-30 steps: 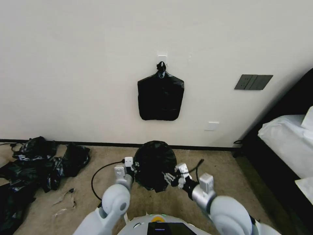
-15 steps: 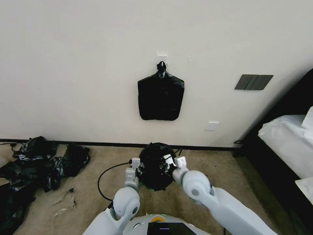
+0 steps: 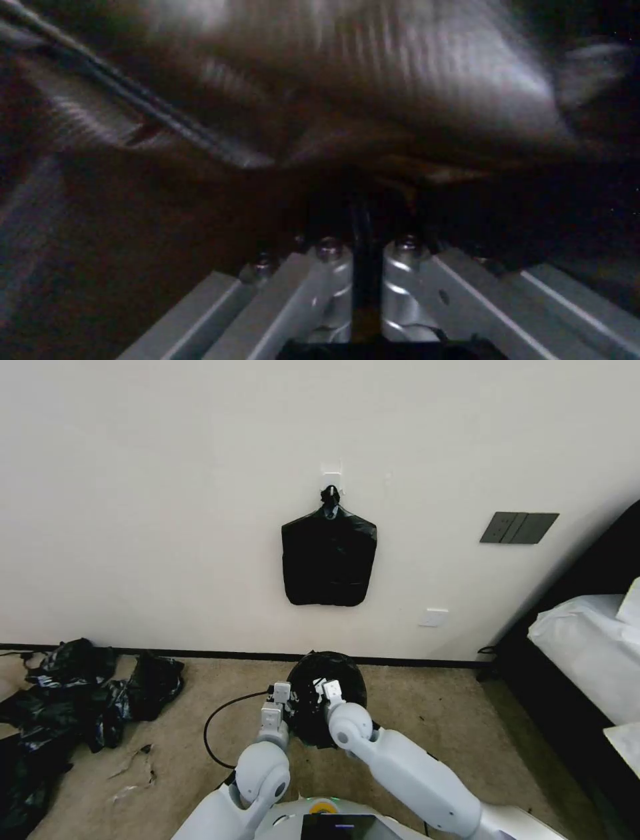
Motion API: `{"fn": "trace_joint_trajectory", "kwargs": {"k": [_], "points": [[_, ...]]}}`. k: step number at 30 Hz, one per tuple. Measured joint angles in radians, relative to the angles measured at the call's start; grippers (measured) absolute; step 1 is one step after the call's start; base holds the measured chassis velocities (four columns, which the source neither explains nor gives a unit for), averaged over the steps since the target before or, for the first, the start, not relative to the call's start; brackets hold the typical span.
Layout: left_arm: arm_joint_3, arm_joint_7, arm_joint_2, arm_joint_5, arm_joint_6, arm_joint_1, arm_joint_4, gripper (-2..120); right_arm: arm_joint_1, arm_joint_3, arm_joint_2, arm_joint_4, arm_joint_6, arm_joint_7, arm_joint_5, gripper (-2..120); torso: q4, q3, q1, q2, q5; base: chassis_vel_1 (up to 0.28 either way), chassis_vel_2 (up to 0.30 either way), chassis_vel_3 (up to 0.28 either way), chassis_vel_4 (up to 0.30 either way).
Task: Place a trash bag onto the trash bin.
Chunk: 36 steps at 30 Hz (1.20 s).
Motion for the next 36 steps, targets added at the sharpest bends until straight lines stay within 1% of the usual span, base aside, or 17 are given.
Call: {"fn": "trace_joint_trajectory", "kwargs": {"k": [3,5,7,23,36], "points": [[-0.001,0.002,0.002,-0.002,-0.001,0.004,-0.005,1,0.001,-0.002,0.008,-0.009,0.0,0.0,-0.004,0,0.0,0.0,0.0,0.0,0.0001,0.0,0.0,0.0,0.0],[-0.004,0.006,0.008,-0.021,-0.002,0.014,-0.024,1,0.002,-0.003,0.037,-0.043,0.002,-0.001,-0.014,0,0.0,0.0,0.0,0.0,0.0003,0.0,0.0,0.0,0.0],[-0.006,0.009,0.009,-0.036,-0.002,0.022,-0.044,1,0.003,0.0,0.046,-0.069,0.003,-0.005,-0.018,0,0.0,0.0,0.0,0.0,0.0002,0.0,0.0,0.0,0.0],[-0.016,0.013,0.01,-0.087,-0.002,0.047,-0.087,1,-0.021,0.016,0.021,-0.087,0.004,-0.038,-0.041,0,-0.0001,0.0,0.0,0.0,0.0003,0.0,0.0,0.0,0.0],[-0.026,0.022,0.015,-0.093,0.0,0.071,-0.111,1,-0.026,0.016,0.022,-0.108,0.004,-0.052,-0.055,0,0.0,0.0,0.0,0.0,0.0003,0.0,0.0,0.0,0.0]]}}
